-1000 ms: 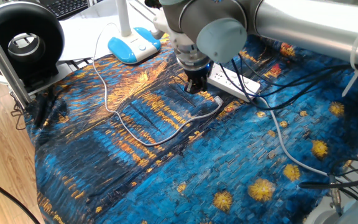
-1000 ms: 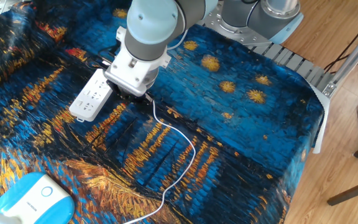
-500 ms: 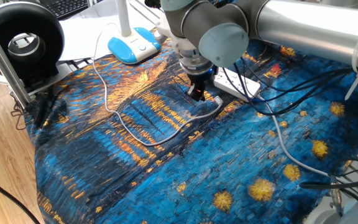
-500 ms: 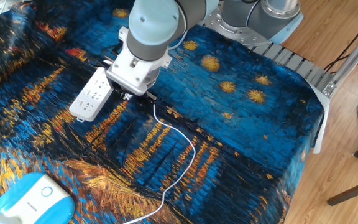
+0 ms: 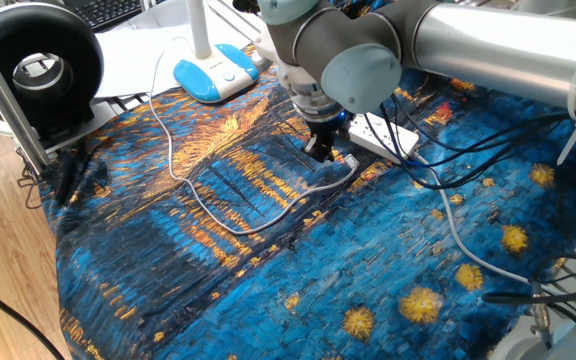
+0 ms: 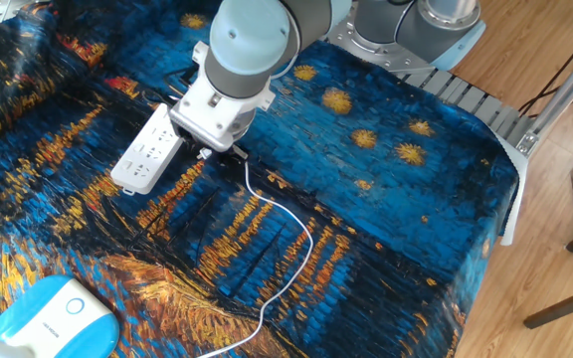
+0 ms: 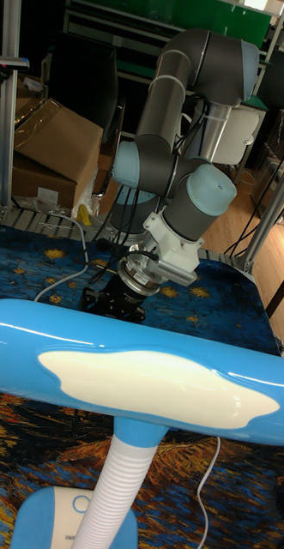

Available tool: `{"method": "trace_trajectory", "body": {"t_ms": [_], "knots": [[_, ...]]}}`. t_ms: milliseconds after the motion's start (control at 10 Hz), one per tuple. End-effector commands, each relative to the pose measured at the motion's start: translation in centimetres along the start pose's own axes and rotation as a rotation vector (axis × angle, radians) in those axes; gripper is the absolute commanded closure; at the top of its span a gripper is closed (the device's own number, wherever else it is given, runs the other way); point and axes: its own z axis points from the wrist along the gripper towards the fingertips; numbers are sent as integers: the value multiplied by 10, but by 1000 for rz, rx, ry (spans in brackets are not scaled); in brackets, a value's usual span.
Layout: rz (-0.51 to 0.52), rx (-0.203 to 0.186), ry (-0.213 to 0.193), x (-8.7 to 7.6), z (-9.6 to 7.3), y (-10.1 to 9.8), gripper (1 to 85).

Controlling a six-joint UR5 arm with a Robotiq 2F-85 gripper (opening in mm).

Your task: Plug in the power cord of the desk lamp, turn on the socket, and light up the desk lamp

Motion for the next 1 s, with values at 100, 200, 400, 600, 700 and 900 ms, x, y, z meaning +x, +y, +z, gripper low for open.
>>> {"method": "trace_trajectory", "body": {"t_ms": [100,200,400,600,700,900], "knots": [[29,-1,8,4,2,1,380],[20,-8,-29,-5,2,3,380],[-7,-79,-20,-3,1,21,400],[-17,-34,-13,-1,2,9,397],[-9,-19,4,3,2,6,397],[2,-41,-26,4,5,13,400]]}}
